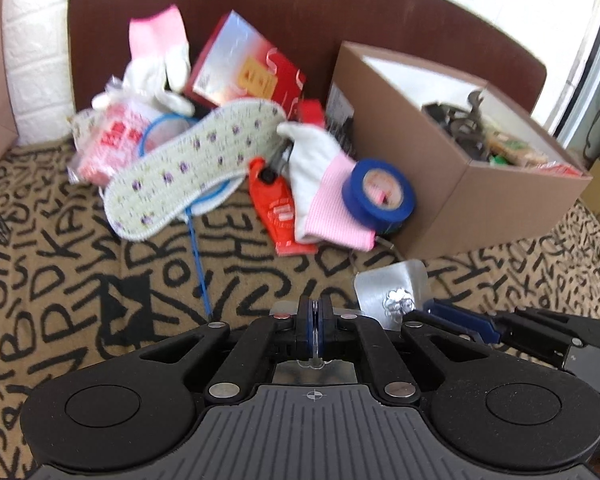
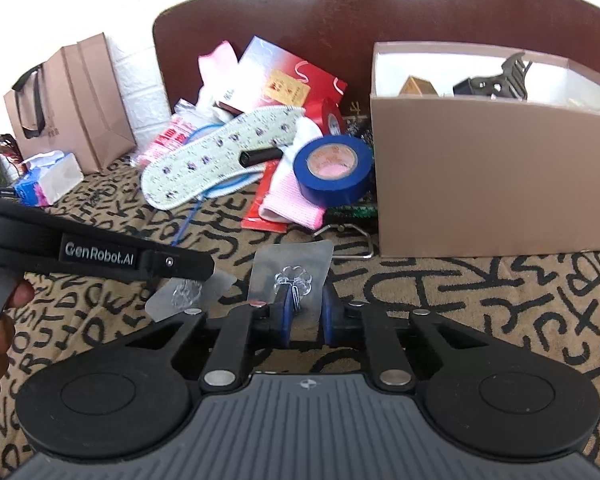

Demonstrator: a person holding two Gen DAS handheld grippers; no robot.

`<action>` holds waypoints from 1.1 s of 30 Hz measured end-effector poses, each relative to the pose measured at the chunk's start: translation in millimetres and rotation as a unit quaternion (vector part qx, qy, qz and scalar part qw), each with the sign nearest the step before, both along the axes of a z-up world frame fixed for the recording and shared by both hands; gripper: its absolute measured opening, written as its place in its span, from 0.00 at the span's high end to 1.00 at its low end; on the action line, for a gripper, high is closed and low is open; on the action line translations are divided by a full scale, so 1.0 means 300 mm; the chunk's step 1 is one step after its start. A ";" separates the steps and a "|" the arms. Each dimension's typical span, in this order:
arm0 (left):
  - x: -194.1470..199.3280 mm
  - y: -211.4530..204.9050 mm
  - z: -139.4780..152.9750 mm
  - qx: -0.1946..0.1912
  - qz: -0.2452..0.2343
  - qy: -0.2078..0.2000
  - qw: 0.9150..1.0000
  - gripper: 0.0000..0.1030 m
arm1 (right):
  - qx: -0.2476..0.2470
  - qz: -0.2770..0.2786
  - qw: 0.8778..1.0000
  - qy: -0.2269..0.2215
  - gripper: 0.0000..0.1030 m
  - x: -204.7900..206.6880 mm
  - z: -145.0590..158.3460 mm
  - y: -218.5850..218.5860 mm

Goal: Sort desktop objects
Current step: 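Lift the hook pack with the left gripper while the right lifts its hook pack, then carry both hook packs over the cardboard box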

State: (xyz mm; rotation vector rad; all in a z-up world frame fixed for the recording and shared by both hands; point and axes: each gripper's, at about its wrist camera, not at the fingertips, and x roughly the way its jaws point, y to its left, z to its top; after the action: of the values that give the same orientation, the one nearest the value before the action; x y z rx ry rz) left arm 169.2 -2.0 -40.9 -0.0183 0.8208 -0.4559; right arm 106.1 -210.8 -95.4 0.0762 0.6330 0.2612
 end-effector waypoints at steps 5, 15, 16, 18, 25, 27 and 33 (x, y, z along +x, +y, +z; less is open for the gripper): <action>-0.032 -0.017 0.082 -0.011 0.001 -0.024 1.000 1.00 | 0.005 0.003 1.000 -0.029 0.85 -0.050 0.069 -0.023; -0.034 -0.194 0.294 -0.048 -0.021 -0.079 0.995 1.00 | 0.007 -0.033 0.993 -0.115 0.85 -0.123 0.274 -0.162; -0.030 -0.221 0.312 -0.051 -0.024 -0.081 0.995 1.00 | 0.005 -0.038 0.992 -0.123 0.85 -0.123 0.292 -0.179; -0.019 -0.274 0.343 -0.055 -0.027 -0.085 0.995 1.00 | 0.002 -0.048 0.989 -0.137 0.85 -0.119 0.327 -0.214; 0.078 -0.411 0.382 -0.059 -0.029 -0.086 0.994 1.00 | -0.010 -0.078 0.983 -0.164 0.85 -0.050 0.397 -0.322; 0.121 -0.440 0.386 -0.059 -0.023 -0.089 0.994 1.00 | -0.009 -0.084 0.983 -0.162 0.85 -0.004 0.403 -0.347; 0.277 -0.530 0.381 -0.045 -0.009 -0.087 0.995 1.00 | -0.008 -0.098 0.985 -0.145 0.85 0.155 0.406 -0.402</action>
State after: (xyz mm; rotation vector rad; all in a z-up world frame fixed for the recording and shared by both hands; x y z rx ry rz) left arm 252.2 -160.9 73.3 -0.0546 0.6295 -0.5042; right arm 152.7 -331.4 26.3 0.0832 0.3343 0.0744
